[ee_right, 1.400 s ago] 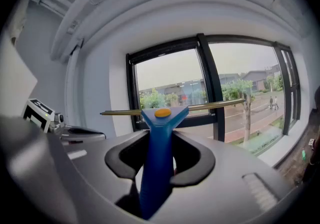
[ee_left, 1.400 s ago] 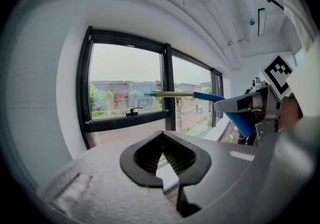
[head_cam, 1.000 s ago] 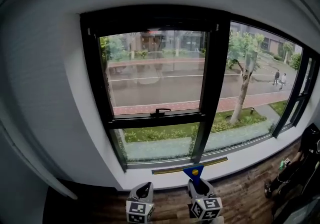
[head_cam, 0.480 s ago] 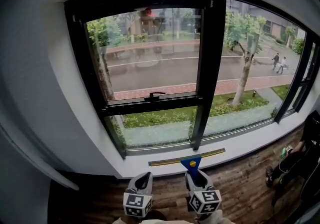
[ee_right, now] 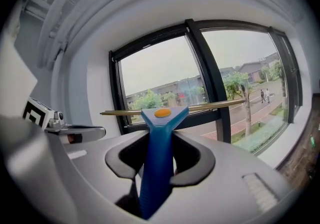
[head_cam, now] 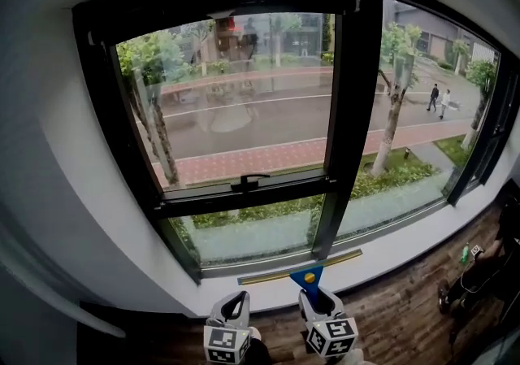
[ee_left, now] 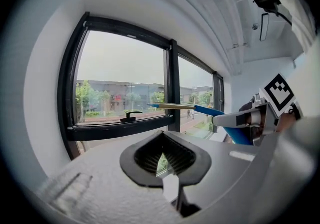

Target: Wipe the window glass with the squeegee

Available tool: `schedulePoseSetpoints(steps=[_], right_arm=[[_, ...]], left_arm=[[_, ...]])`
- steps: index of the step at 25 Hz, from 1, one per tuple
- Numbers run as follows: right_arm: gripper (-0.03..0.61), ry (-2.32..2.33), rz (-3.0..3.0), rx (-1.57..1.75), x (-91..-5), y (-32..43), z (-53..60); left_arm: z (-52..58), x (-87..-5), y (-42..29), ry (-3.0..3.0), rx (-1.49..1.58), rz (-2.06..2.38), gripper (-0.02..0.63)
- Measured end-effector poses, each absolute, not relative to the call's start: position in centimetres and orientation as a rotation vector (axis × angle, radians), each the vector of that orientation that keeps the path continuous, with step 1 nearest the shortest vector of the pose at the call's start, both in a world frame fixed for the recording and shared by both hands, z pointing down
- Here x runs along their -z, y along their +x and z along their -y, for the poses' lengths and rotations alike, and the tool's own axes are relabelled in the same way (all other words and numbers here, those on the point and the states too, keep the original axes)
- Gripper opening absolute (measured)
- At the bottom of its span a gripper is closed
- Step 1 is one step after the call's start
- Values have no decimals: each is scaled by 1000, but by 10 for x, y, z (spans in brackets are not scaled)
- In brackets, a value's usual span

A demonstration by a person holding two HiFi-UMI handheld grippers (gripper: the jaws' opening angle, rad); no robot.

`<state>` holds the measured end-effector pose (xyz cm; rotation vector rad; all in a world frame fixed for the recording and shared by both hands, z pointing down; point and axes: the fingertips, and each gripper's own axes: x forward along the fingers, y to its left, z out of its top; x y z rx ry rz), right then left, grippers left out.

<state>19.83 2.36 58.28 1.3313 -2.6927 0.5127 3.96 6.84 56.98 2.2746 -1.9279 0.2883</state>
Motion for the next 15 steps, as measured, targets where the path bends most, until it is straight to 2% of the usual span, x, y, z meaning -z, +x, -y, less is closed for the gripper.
schedulePoseSetpoints(steps=[8, 15], right_arm=[[137, 1426, 2685, -406, -545, 115, 126], [137, 1480, 2721, -344, -515, 52, 206]], left_arm=[[83, -534, -69, 2300, -232, 1961, 2], [163, -505, -137, 2298, -193, 2001, 2]])
